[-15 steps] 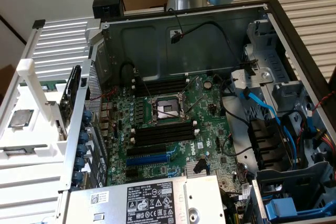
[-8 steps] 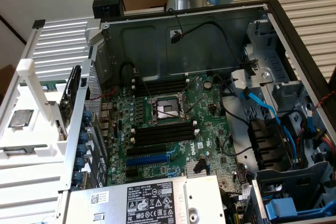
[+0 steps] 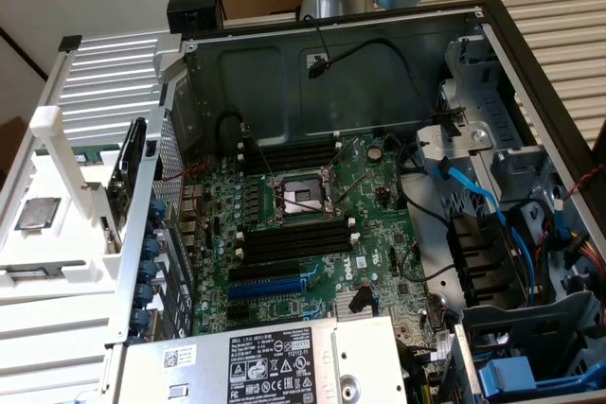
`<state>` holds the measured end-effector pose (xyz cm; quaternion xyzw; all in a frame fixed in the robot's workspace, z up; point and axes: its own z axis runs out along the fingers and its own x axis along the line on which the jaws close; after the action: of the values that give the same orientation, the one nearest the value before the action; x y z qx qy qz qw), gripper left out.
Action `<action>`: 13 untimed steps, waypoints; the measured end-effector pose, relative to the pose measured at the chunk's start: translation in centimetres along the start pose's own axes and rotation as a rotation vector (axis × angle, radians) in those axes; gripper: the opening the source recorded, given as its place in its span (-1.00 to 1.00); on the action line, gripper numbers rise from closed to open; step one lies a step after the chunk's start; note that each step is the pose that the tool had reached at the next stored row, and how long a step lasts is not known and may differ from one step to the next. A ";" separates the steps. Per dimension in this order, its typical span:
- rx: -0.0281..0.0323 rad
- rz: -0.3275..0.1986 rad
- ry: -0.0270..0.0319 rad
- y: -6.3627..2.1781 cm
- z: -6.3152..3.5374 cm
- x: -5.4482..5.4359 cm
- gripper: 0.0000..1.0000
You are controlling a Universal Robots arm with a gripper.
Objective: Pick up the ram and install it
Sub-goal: 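Pick up the ram and move it above insertion slot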
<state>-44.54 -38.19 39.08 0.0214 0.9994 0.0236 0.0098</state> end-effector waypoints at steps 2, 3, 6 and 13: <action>-0.0010 -0.055 0.0027 0.00 0.02 0.0 -0.80; -0.0013 -0.072 0.0034 0.00 0.03 0.0 -0.80; -0.0040 -0.182 0.0088 -0.01 0.24 0.0 -0.80; -0.0131 -0.328 0.0155 -0.01 0.35 0.0 -0.80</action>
<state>-44.55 -38.19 38.72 -0.1423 0.9894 0.0284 0.0060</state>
